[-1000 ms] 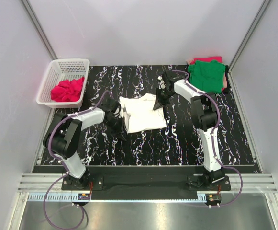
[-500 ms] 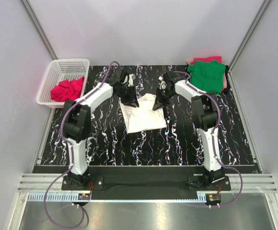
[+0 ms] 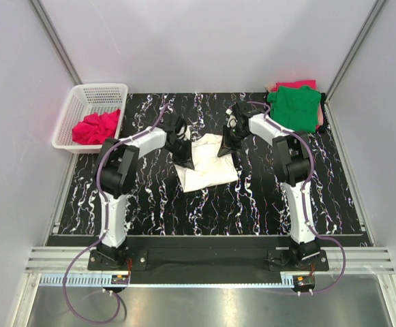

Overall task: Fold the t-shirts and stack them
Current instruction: Fold the tshirt, then neatly place the folded tshirt to the corner

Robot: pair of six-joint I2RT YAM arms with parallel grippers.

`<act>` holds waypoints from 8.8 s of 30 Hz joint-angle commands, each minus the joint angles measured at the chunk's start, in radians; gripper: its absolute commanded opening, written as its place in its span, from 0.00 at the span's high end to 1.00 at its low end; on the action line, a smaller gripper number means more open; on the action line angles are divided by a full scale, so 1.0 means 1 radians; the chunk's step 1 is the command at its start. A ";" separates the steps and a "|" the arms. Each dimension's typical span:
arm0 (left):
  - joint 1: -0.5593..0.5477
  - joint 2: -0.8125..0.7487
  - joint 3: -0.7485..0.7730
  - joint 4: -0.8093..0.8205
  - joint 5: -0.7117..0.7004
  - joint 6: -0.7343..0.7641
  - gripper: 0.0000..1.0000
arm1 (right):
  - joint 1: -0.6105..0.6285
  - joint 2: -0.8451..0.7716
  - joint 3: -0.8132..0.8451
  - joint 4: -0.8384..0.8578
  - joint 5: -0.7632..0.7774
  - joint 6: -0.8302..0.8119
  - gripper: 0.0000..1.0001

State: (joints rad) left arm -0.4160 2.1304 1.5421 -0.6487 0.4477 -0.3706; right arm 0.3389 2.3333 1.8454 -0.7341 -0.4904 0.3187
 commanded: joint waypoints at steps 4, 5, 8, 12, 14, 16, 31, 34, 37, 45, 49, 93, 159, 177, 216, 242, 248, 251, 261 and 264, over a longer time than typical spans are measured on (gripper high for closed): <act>-0.003 -0.162 -0.229 0.024 -0.049 0.042 1.00 | 0.003 0.034 0.025 -0.031 0.061 0.003 1.00; -0.001 -0.173 -0.249 0.027 -0.062 0.048 1.00 | 0.003 0.034 0.023 -0.031 0.059 0.006 1.00; 0.019 -0.217 -0.322 0.043 -0.069 0.062 1.00 | 0.002 0.031 0.020 -0.030 0.070 0.006 1.00; 0.045 -0.250 -0.366 0.053 -0.083 0.050 1.00 | 0.003 0.040 0.031 -0.034 0.078 -0.004 1.00; 0.048 -0.253 -0.358 0.055 -0.092 0.045 1.00 | 0.003 0.041 0.040 -0.039 0.078 -0.007 1.00; 0.049 -0.251 -0.344 0.052 -0.090 0.044 1.00 | 0.003 0.038 0.040 -0.041 0.079 -0.009 1.00; 0.080 -0.385 -0.199 -0.051 -0.086 0.009 0.83 | 0.003 -0.035 0.116 -0.077 0.059 -0.027 0.82; 0.080 -0.365 -0.099 -0.084 -0.055 -0.005 0.82 | 0.002 -0.072 0.184 -0.111 0.046 -0.023 0.78; 0.074 -0.337 -0.030 -0.089 -0.024 -0.028 0.81 | 0.003 -0.121 0.256 -0.154 0.046 -0.027 0.76; -0.004 -0.262 0.015 -0.091 -0.021 -0.045 0.81 | 0.003 -0.225 0.131 -0.173 0.038 -0.036 0.76; -0.035 -0.257 -0.029 -0.065 -0.009 -0.048 0.82 | 0.005 -0.330 -0.058 -0.082 0.007 -0.007 0.78; -0.044 -0.392 -0.496 0.090 -0.056 -0.019 0.89 | 0.005 -0.264 -0.370 0.012 0.185 0.014 0.84; 0.011 -0.949 -0.587 -0.138 -0.151 -0.418 0.49 | -0.064 -0.982 -0.735 -0.108 -0.050 0.341 0.45; -0.001 -0.917 -0.527 -0.158 -0.168 -0.410 0.48 | -0.063 -0.900 -0.575 -0.244 -0.010 0.253 0.44; -0.078 -1.173 -0.603 -0.265 -0.333 -0.534 0.47 | -0.061 -1.194 -0.966 -0.005 0.027 0.444 0.43; -0.122 -0.906 -0.524 -0.111 -0.330 -0.442 0.45 | -0.063 -1.100 -0.804 -0.096 0.067 0.448 0.39; -0.103 -0.851 -0.569 -0.025 -0.248 -0.441 0.42 | -0.063 -1.034 -0.741 -0.133 0.127 0.416 0.29; -0.051 -0.857 -0.614 0.015 -0.167 -0.444 0.40 | -0.072 -0.948 -0.678 -0.128 0.142 0.372 0.29; 0.046 -0.872 -0.540 -0.108 -0.136 -0.383 0.40 | -0.291 -0.562 -0.538 -0.018 -0.062 0.212 0.31; 0.046 -0.877 -0.525 -0.117 -0.142 -0.383 0.40 | -0.334 -0.490 -0.506 0.027 -0.094 0.183 0.31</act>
State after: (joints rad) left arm -0.3744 1.2839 0.9562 -0.7509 0.2787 -0.7746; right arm 0.0505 1.7874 1.2774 -0.7624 -0.4931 0.5720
